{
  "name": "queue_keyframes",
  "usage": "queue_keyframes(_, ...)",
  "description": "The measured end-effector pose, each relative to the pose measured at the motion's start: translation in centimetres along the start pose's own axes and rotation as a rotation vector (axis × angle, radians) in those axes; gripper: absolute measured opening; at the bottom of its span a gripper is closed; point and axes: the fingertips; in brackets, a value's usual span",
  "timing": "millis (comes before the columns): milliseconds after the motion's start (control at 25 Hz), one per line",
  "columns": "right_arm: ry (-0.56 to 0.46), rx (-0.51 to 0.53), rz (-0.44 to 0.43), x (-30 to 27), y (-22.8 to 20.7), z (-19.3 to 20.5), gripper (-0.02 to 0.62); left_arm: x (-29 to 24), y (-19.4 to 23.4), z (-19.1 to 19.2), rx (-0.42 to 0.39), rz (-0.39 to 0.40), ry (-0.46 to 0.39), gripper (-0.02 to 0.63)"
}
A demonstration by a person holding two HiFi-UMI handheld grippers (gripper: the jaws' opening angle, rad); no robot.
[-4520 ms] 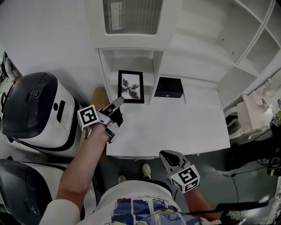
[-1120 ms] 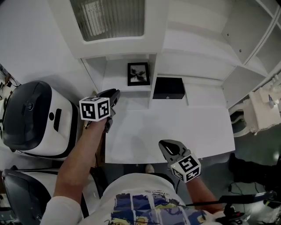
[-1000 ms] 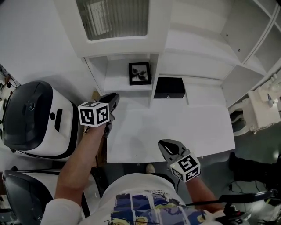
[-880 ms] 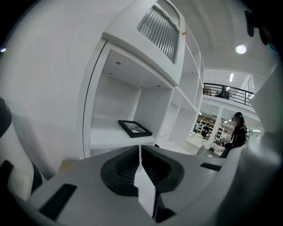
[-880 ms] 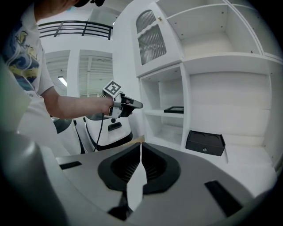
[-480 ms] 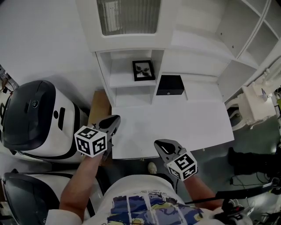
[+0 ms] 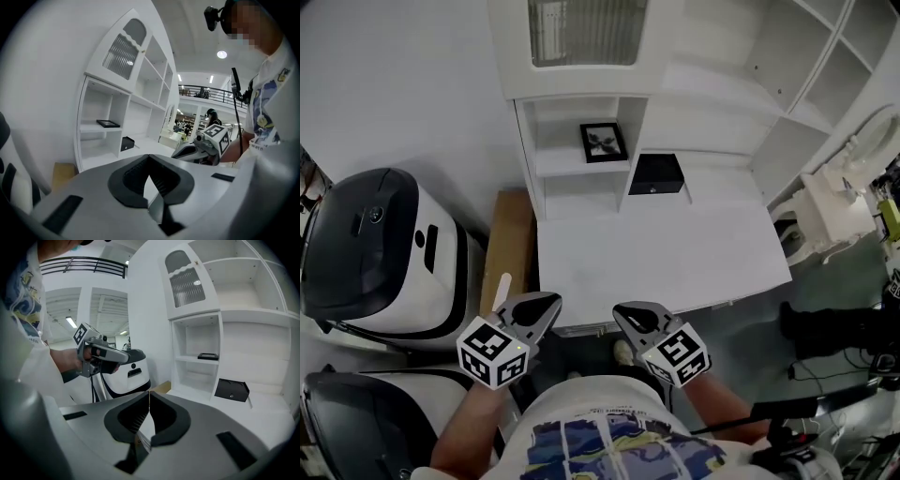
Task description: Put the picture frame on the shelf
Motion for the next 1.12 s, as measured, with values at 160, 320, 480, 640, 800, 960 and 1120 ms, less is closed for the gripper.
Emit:
queue_keyframes(160, -0.005, 0.01, 0.009, 0.5, 2.4, 0.2, 0.026, 2.4, -2.4, 1.8, -0.043, 0.02, 0.017, 0.012)
queue_keyframes(320, -0.004, 0.012, 0.014, 0.9, 3.7, 0.5, 0.026, 3.6, -4.4, 3.0, -0.059, 0.05, 0.028, 0.012)
queue_keyframes(480, 0.001, 0.016, 0.007, 1.2, 5.2, 0.8, 0.025, 4.5, -6.0, 3.9, -0.064, 0.074, 0.035, 0.012)
queue_keyframes(640, 0.003, 0.018, 0.005, 1.6, 6.3, 1.1, 0.025, 5.4, -7.0, 4.5, -0.073, 0.082, 0.037, 0.012)
queue_keyframes(800, 0.004, 0.016, 0.003, 1.7, 6.3, 1.2, 0.025, 5.4, -7.0, 4.8, -0.055, 0.085, 0.038, 0.012)
queue_keyframes(960, 0.006, 0.016, 0.002, 1.6, 6.1, 1.3, 0.025, 5.2, -6.8, 5.0, -0.036, 0.089, 0.034, 0.012)
queue_keyframes(1120, -0.002, 0.032, 0.006, 2.2, 8.2, 1.1, 0.025, 7.0, -7.6, 5.6, -0.043, 0.088, 0.023, 0.012)
Point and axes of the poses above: the fingertips, and each gripper's own axes: x backward along the fingers, y to its left, z out of its underside, and after that the axes turned 3 degrees about -z, right-handed
